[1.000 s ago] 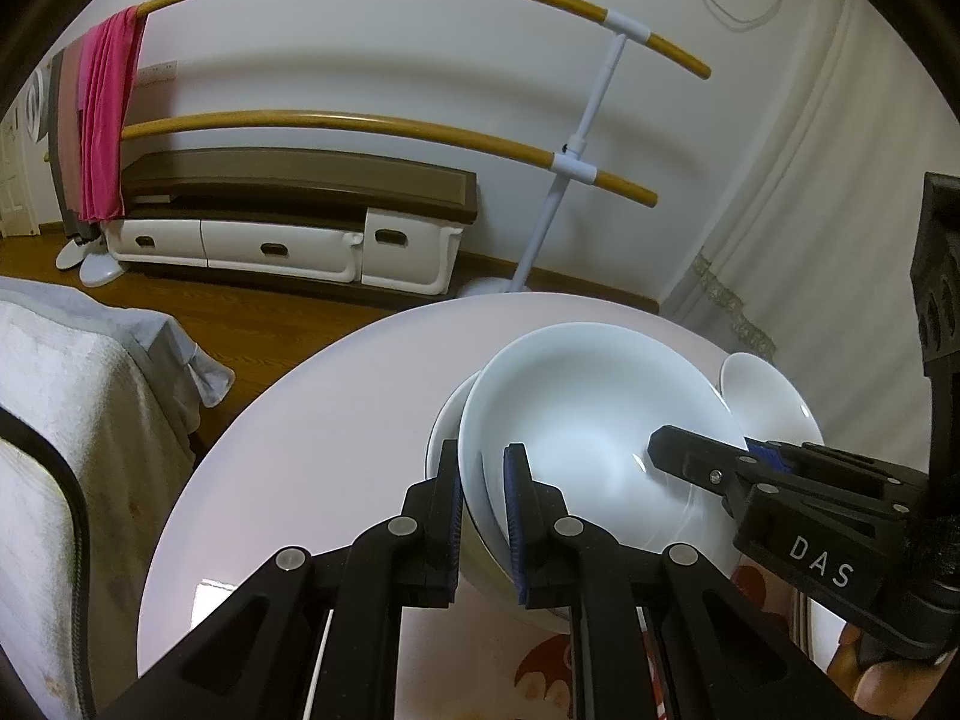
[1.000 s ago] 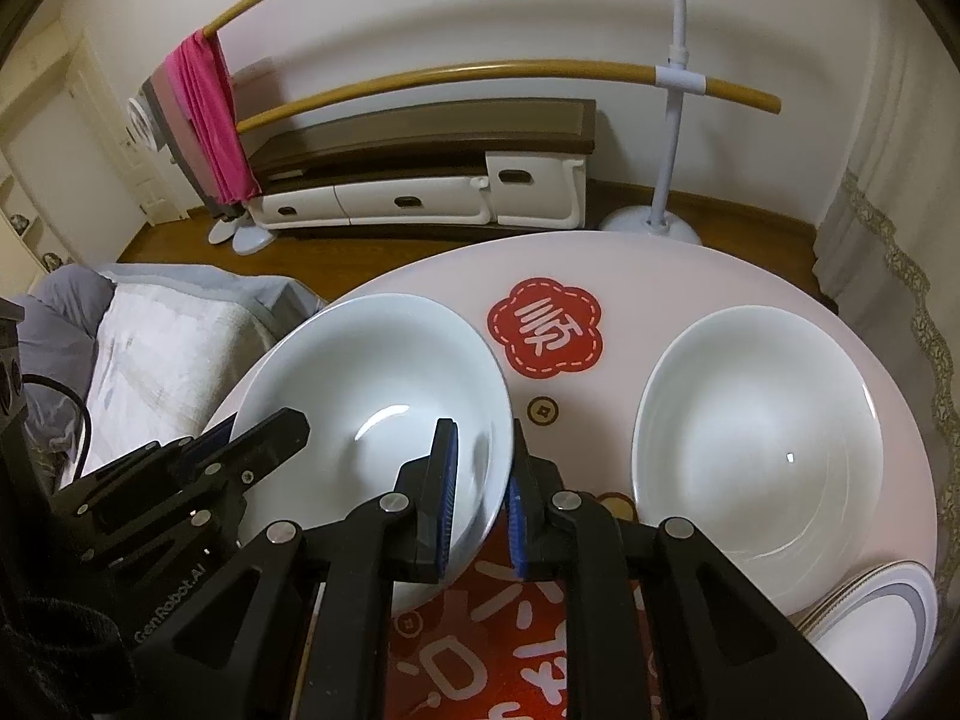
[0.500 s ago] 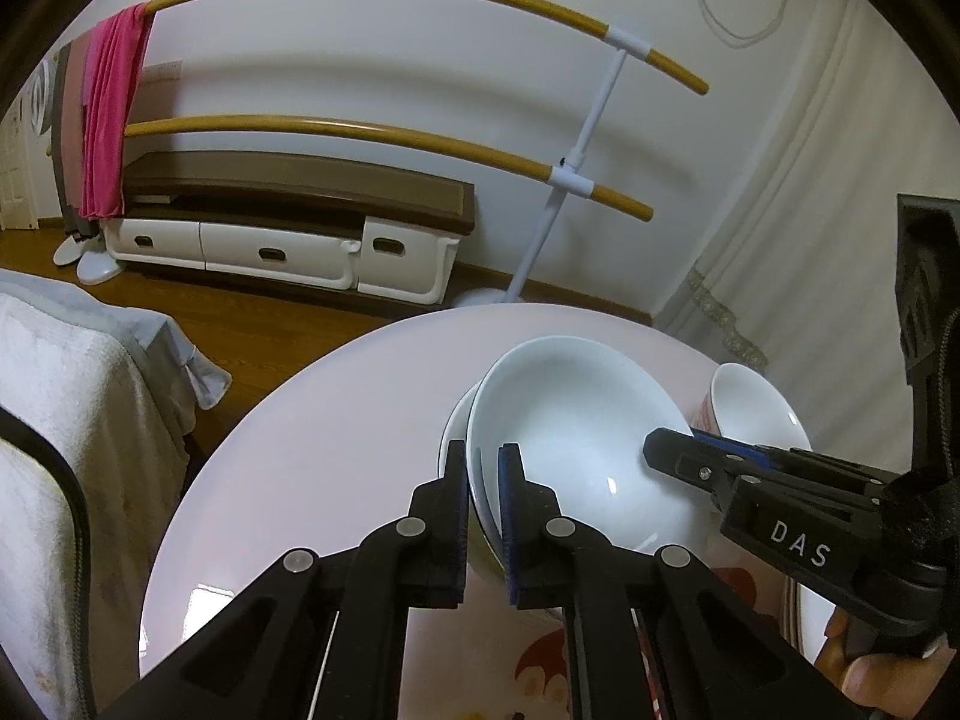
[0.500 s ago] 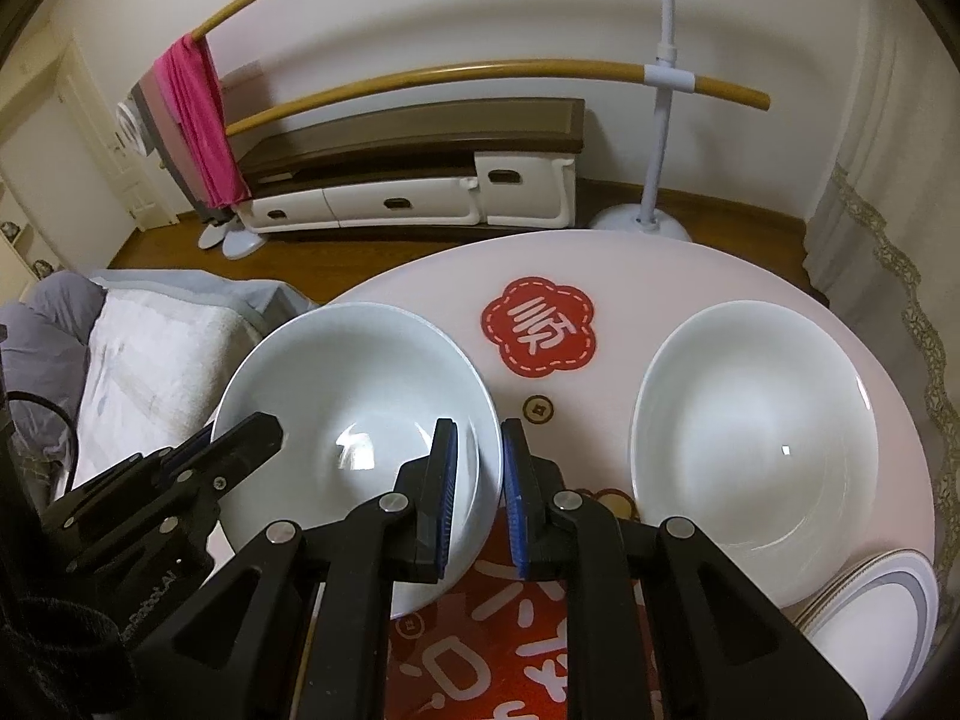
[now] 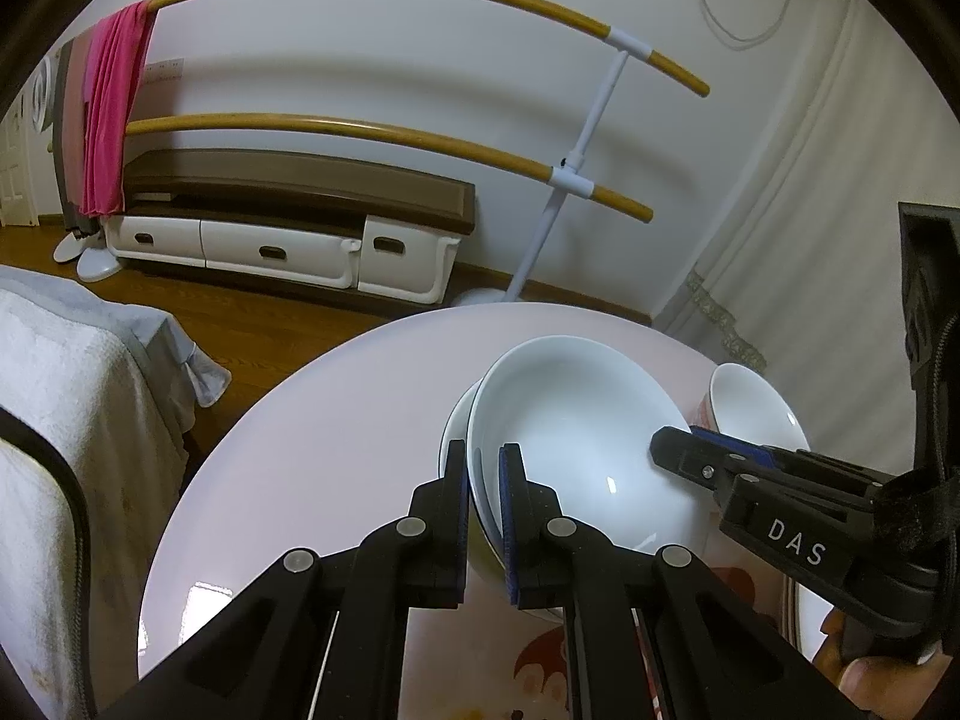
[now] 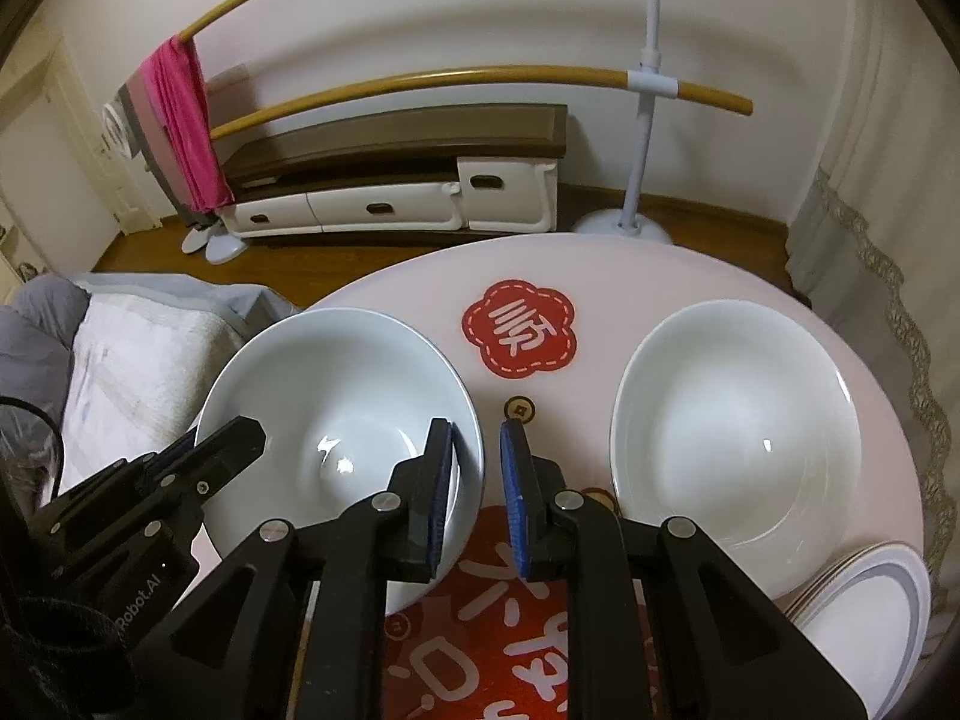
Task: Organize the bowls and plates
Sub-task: 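Carry the white bowl over another white bowl and lower it inside, then open both grippers to release the nested bowl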
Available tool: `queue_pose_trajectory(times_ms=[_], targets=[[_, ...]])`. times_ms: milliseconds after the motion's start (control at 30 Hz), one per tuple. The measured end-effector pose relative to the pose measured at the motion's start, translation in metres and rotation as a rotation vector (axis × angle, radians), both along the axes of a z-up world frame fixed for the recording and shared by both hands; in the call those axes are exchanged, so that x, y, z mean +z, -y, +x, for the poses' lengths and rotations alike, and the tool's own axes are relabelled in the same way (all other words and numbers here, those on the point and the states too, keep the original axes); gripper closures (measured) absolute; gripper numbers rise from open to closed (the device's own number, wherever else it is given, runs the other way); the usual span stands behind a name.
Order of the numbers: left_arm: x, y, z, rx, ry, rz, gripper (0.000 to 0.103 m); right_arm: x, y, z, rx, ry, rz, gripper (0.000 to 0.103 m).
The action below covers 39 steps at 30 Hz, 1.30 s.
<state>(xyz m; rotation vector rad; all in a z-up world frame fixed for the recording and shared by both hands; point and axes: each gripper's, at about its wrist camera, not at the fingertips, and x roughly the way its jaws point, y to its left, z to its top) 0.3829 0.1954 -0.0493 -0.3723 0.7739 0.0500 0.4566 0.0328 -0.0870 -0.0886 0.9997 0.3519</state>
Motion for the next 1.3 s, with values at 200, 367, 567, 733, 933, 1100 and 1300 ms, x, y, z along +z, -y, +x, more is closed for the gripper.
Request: queue_pose_trajectory(times_ms=[200,367,567,733,933,1100,1300], targets=[[0.003,-0.001,0.001,0.004,-0.013,-0.002,0.096,-0.008,0.002,0.005,0.016,-0.048,0.026,0.085],[0.006,0.0,0.003,0.003,-0.016,-0.005,0.092,-0.013,0.005,0.008,0.011,-0.071,0.05,0.085],[0.007,-0.003,0.003,0.003,-0.024,-0.006,0.091,-0.014,0.004,0.007,0.014,-0.071,0.051,0.085],[0.009,-0.002,0.002,0.009,-0.025,-0.008,0.092,-0.013,0.004,0.006,0.018,-0.074,0.056,0.085],[0.007,-0.003,0.0,0.021,-0.044,-0.01,0.081,-0.011,0.002,0.002,0.025,-0.075,0.065,0.081],[0.01,-0.008,0.001,0.036,-0.051,-0.013,0.068,-0.009,0.005,0.0,0.022,-0.08,0.074,0.08],[0.013,-0.008,-0.001,0.049,-0.054,-0.011,0.067,-0.004,0.012,-0.001,0.006,-0.079,0.091,0.08]])
